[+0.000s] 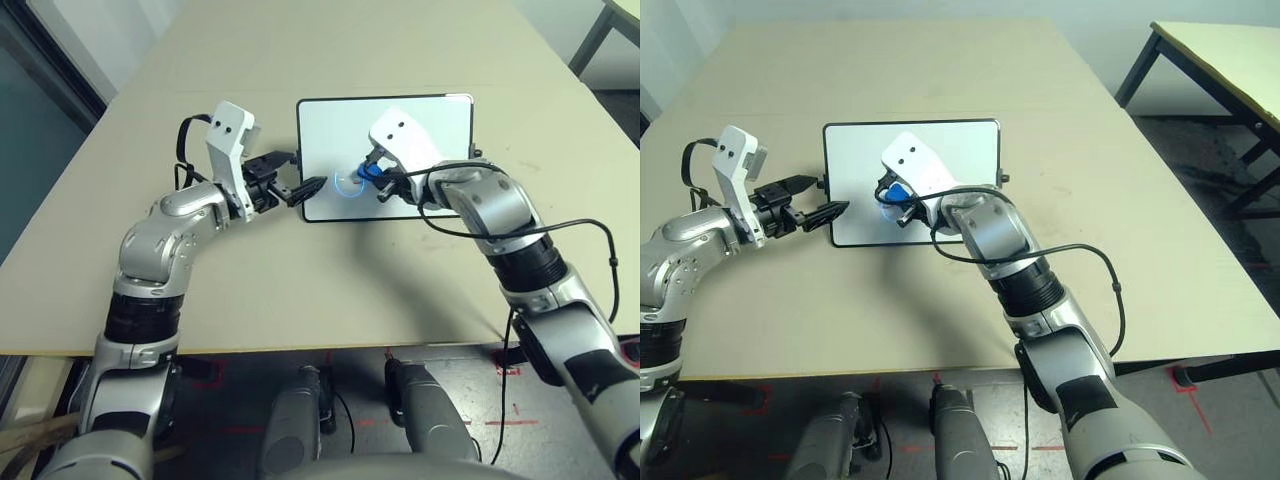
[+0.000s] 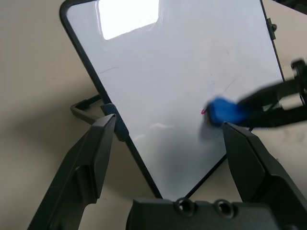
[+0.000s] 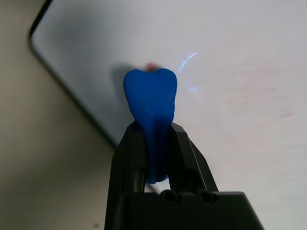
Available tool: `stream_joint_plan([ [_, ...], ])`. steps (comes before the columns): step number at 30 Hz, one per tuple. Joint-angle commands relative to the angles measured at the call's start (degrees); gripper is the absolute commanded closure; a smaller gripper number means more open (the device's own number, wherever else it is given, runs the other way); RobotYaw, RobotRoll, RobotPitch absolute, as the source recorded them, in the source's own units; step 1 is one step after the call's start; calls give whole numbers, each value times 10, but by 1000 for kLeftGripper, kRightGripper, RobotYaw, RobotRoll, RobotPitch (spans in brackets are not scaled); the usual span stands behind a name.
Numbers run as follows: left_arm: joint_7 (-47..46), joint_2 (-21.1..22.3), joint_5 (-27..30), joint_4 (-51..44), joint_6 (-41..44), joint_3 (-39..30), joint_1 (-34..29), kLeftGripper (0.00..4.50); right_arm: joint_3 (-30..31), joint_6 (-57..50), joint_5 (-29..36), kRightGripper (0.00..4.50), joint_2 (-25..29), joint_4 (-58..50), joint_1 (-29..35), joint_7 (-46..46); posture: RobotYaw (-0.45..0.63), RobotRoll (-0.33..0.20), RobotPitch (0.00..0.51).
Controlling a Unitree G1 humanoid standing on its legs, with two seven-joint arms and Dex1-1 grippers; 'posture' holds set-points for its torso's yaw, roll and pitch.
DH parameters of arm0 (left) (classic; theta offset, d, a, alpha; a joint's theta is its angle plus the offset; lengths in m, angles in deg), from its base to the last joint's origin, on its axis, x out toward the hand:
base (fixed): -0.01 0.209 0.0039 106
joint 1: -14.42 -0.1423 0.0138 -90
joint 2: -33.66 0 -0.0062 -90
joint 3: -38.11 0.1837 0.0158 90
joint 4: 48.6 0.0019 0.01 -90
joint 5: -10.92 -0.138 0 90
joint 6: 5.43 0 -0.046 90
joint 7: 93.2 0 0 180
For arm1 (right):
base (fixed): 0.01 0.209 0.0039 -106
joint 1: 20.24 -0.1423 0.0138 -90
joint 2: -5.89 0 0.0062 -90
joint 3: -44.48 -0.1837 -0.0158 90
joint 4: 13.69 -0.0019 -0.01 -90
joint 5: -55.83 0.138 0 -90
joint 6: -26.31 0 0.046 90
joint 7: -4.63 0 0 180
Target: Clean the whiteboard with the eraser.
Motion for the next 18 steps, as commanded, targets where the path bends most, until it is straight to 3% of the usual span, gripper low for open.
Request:
stream_joint_plan([
  [1,0,5,4,-6,6,-3,-9,0,19,-22,9,3932,8,-19,11,-6,-102,0,196],
  [10,0,2,5,-7,8,0,-9,0,-41,63,-4,3932,-28,90,-57,31,-107,0,195],
  [18,30,49,4,3,26,0,-16,0,20,22,5,3932,-13,25,-11,-4,-95,0,193],
])
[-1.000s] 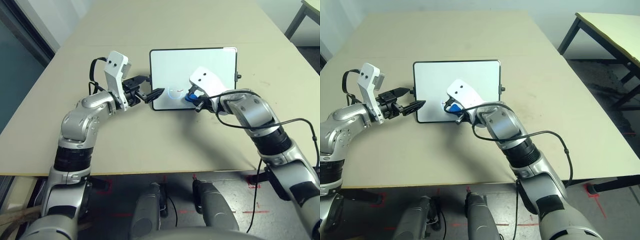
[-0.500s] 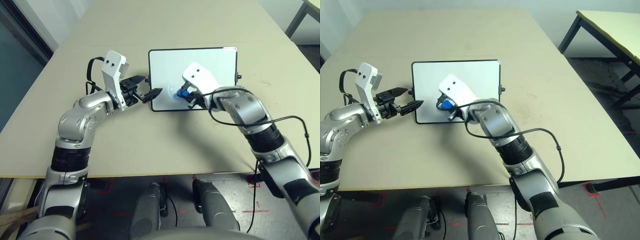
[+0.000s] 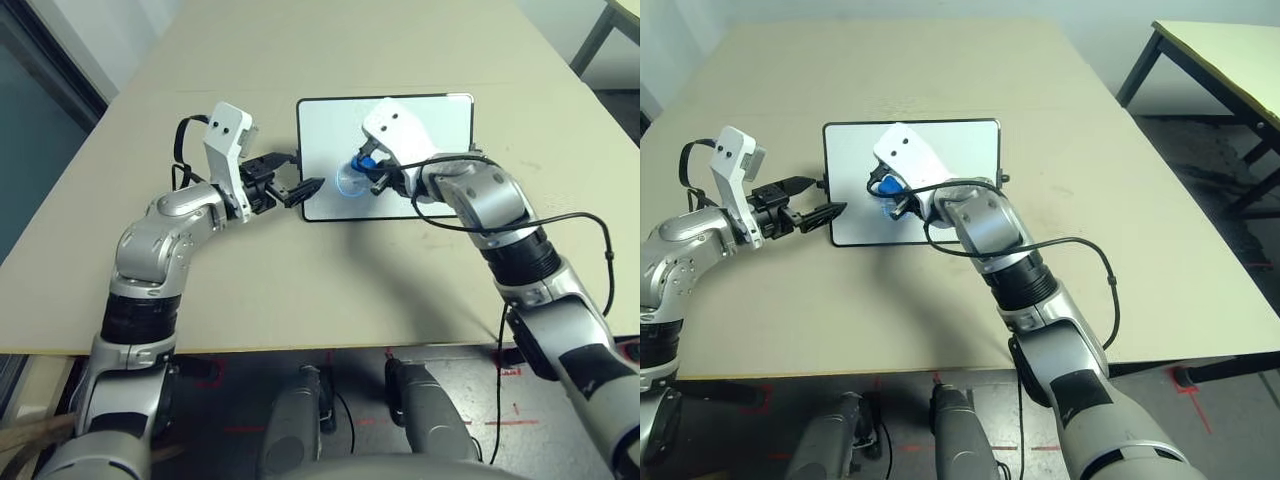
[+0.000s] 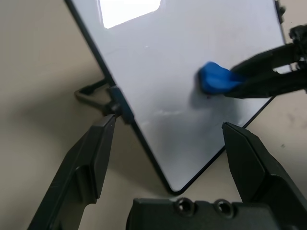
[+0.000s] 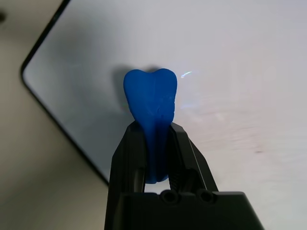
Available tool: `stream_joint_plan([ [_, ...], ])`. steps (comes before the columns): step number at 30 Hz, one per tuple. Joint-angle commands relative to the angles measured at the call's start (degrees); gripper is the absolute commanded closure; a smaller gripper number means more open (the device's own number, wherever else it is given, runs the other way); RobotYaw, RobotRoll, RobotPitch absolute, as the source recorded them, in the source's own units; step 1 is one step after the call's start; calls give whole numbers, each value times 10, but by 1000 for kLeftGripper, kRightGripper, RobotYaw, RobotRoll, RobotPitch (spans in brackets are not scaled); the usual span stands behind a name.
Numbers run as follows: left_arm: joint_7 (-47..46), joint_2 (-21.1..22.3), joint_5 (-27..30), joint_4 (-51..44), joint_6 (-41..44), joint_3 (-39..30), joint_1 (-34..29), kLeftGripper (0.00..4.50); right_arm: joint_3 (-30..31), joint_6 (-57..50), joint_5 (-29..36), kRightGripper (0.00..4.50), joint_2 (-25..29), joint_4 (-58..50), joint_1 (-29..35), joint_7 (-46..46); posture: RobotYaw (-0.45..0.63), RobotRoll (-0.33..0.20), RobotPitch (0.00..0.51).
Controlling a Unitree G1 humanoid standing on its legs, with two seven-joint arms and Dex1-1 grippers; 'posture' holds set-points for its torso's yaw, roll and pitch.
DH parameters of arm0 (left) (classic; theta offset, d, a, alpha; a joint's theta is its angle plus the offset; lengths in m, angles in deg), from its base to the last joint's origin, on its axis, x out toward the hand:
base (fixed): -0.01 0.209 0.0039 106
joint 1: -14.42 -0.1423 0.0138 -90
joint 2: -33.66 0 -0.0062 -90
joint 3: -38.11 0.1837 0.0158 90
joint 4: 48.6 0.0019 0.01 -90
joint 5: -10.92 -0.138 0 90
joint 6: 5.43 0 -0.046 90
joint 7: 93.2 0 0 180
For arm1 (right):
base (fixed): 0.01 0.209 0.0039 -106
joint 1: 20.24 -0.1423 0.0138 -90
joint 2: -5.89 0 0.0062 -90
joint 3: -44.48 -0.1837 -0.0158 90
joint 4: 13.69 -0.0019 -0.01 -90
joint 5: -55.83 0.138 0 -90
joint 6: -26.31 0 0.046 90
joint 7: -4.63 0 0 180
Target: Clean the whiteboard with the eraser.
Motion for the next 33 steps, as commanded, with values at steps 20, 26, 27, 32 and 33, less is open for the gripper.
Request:
stream_joint_plan([
  [20,7,9,7,-8,17,0,-13,0,-30,24,-8,3932,4,50,-11,19,-98,0,186],
  [26,7,5,6,-5,18,3,-6,0,26,-57,13,3932,18,-76,73,-3,-108,0,192],
  [27,7,4,6,-4,18,3,-6,0,28,-62,13,3932,20,-83,78,-3,-109,0,192],
  [32,2,0,1,1,8,-1,-3,0,-9,-33,9,3932,10,-41,42,13,-113,0,188],
  [33,-2,-3,-1,3,0,-3,-1,0,-26,-18,10,3932,3,-25,27,19,-113,0,188],
])
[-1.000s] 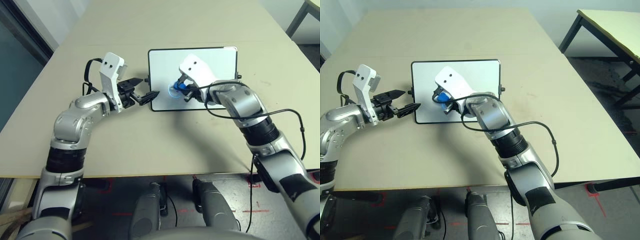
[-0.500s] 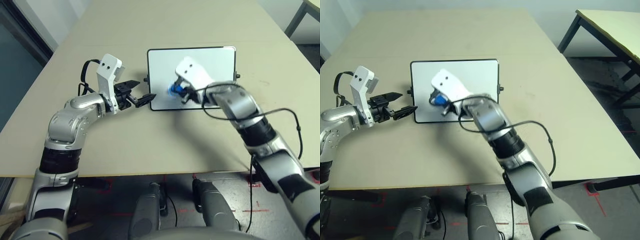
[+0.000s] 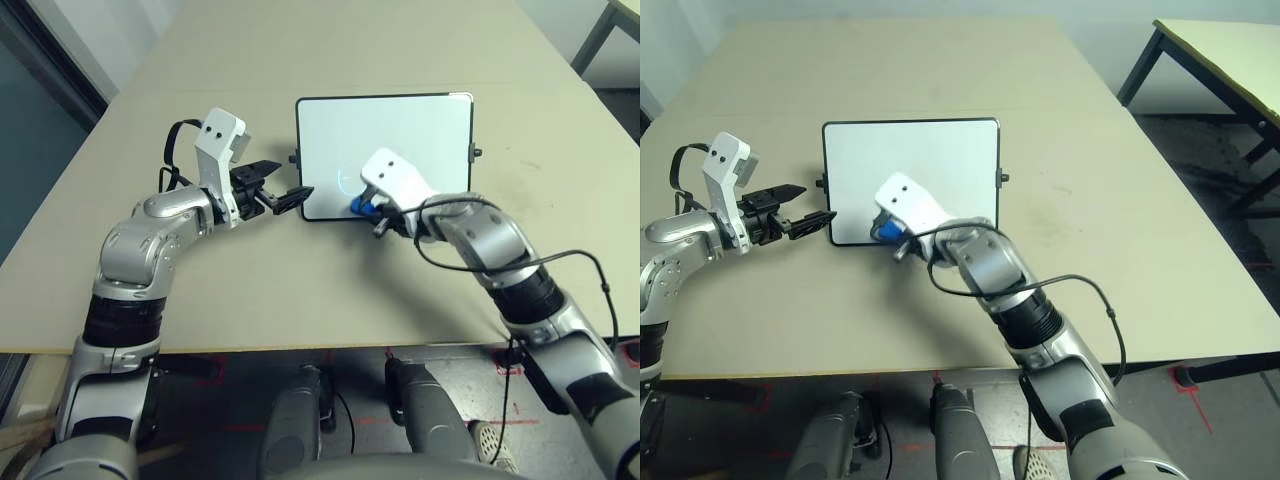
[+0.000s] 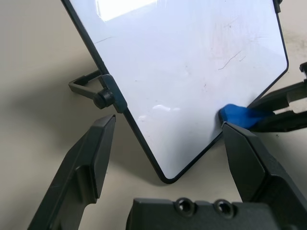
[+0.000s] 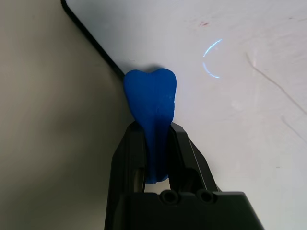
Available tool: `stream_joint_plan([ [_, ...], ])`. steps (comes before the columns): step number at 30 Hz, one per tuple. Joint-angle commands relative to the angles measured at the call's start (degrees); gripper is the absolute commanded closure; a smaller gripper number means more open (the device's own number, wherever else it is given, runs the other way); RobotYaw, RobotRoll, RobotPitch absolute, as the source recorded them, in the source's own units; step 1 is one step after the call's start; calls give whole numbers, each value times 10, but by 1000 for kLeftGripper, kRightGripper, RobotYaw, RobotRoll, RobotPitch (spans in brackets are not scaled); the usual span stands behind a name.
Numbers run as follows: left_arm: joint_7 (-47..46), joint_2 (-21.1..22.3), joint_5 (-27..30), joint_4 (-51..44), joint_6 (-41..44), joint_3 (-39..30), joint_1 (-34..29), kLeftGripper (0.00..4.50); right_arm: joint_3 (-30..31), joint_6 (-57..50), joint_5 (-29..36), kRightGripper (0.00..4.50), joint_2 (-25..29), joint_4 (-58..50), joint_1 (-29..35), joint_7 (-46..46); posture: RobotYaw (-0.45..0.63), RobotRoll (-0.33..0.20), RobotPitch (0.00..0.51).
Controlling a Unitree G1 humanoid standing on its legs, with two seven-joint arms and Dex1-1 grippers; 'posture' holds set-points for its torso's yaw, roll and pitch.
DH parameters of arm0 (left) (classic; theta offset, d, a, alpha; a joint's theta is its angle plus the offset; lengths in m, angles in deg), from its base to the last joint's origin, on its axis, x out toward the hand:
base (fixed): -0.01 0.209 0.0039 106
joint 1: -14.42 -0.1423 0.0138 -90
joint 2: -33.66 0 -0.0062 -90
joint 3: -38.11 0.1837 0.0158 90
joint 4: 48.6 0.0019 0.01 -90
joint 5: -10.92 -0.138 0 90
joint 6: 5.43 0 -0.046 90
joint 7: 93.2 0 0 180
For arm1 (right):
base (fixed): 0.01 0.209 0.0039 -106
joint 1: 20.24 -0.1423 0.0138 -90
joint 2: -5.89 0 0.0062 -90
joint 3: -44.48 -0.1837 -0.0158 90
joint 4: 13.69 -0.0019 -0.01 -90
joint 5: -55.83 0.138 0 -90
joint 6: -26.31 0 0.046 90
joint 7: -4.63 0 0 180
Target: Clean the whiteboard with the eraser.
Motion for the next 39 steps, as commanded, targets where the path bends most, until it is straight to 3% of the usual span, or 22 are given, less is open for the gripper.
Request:
stream_joint_plan([
  [1,-14,-10,-3,8,-15,-8,7,0,-54,41,1,3932,-17,49,-50,25,-113,0,188],
  [8,-20,-16,-4,17,-23,-3,11,0,-82,105,1,3932,-36,136,-96,35,-121,0,183],
  [12,-20,-18,-4,19,-23,-2,13,0,-46,96,-3,3932,-47,122,-68,21,-114,0,186],
  [18,-19,-15,-2,11,-19,-6,5,0,16,32,-1,3932,-23,39,-9,-7,-107,0,188],
  [22,-20,-14,-1,10,-18,-7,3,0,25,16,0,3932,-12,18,3,-12,-104,0,188],
  [28,-36,-19,-9,19,-41,-21,12,0,-96,37,13,3932,-21,79,-96,19,-109,0,178],
  [33,-140,-58,-39,82,-162,-96,55,0,-247,37,27,3932,0,154,-210,83,-111,0,173],
  [36,-205,-66,-61,140,-242,-145,68,0,-315,66,12,3932,41,212,-238,141,-117,0,168],
  [39,-241,-68,-72,193,-295,-177,63,0,-356,78,2,3932,79,250,-214,184,-122,0,163],
])
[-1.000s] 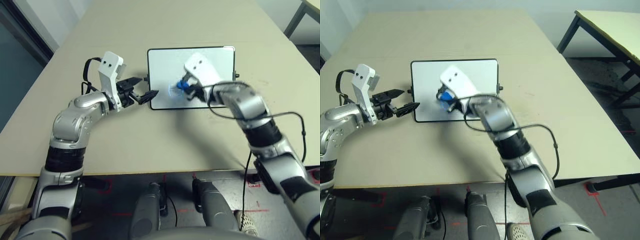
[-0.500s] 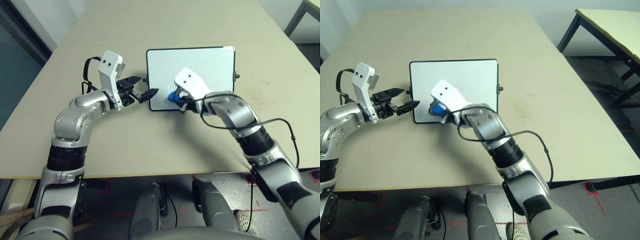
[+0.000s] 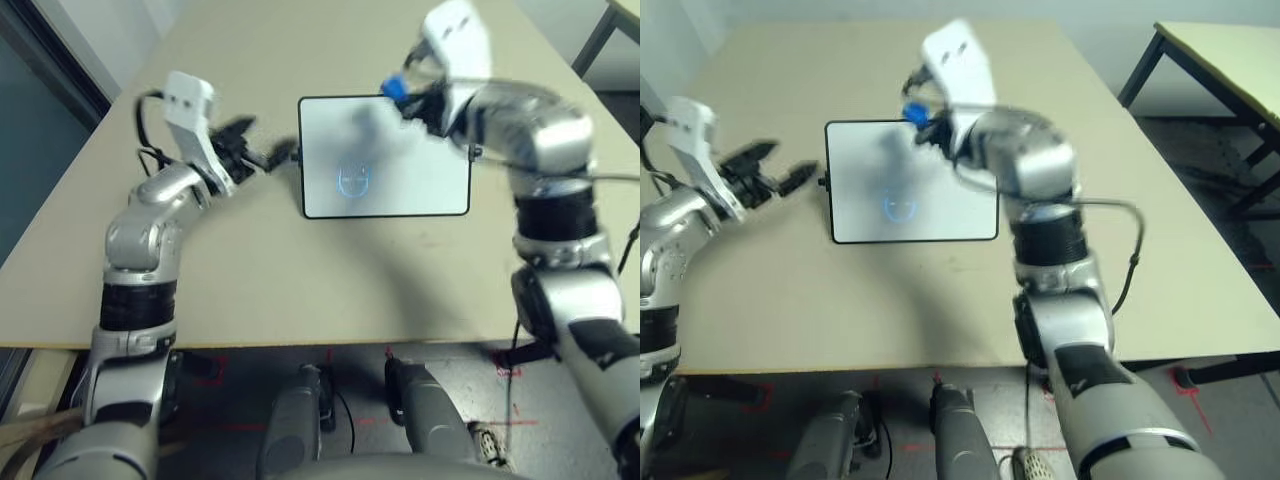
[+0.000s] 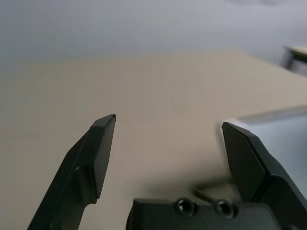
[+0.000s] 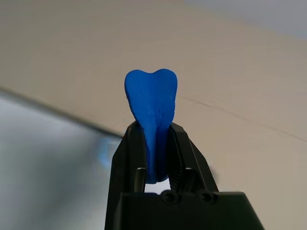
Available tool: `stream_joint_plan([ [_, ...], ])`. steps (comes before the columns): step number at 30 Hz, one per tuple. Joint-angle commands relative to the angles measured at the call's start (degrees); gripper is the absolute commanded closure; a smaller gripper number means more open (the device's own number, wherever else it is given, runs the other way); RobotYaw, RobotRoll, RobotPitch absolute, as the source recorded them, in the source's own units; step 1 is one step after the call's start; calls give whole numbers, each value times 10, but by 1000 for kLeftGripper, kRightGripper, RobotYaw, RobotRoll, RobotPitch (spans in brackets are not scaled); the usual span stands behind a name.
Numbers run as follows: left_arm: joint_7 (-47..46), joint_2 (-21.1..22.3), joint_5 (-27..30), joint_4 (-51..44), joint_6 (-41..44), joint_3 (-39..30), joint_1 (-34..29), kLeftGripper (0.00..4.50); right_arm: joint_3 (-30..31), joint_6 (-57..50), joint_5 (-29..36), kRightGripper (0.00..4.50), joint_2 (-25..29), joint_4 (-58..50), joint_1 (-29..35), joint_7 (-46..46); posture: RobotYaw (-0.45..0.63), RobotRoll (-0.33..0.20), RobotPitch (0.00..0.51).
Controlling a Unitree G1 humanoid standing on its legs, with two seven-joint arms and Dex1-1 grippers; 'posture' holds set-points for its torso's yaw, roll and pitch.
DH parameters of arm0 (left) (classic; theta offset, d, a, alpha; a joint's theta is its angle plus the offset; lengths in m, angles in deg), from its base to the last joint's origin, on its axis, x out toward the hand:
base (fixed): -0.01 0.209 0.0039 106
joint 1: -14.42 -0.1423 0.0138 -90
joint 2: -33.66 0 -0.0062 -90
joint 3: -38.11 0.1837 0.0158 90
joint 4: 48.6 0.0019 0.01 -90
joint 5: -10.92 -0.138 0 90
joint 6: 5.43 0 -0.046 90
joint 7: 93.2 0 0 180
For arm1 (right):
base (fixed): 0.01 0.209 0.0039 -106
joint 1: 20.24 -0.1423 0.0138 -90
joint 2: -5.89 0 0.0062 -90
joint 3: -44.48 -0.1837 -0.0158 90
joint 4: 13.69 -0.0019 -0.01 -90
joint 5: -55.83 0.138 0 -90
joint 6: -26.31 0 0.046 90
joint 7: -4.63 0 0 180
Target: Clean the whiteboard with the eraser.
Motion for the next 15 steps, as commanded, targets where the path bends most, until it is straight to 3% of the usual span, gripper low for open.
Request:
stream_joint_plan([
  [1,-36,-1,-20,67,-57,-29,-17,0,-42,9,-12,3932,30,40,44,47,-122,0,163],
  [8,-22,6,-35,194,-126,-24,-26,0,-67,-49,2,3932,31,13,164,73,-131,0,153],
  [15,-4,6,-42,266,-155,-8,-15,0,-77,-80,21,3932,1,-2,202,81,-129,0,147],
])
